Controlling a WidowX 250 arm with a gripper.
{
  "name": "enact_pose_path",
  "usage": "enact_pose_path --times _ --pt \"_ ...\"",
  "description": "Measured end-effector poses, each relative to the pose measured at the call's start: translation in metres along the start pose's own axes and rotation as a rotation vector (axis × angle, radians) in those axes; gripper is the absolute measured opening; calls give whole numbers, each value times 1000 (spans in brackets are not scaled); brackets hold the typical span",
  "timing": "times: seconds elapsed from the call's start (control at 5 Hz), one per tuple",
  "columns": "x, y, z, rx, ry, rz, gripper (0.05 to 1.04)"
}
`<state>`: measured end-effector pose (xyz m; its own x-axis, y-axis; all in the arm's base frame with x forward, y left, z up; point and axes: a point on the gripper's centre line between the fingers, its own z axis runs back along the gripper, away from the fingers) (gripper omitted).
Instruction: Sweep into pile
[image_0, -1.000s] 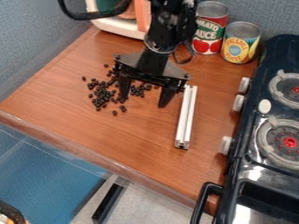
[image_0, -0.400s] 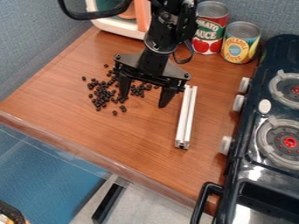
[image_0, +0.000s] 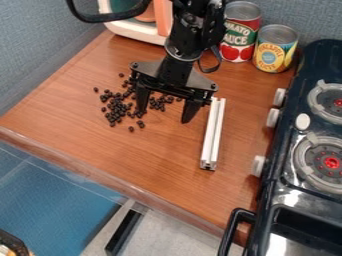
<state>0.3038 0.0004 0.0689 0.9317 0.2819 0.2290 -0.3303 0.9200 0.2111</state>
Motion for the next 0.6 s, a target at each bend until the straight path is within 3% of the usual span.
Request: enact_pose_path --times 0.6 --pt "0 -2 0 -20 4 15 1000"
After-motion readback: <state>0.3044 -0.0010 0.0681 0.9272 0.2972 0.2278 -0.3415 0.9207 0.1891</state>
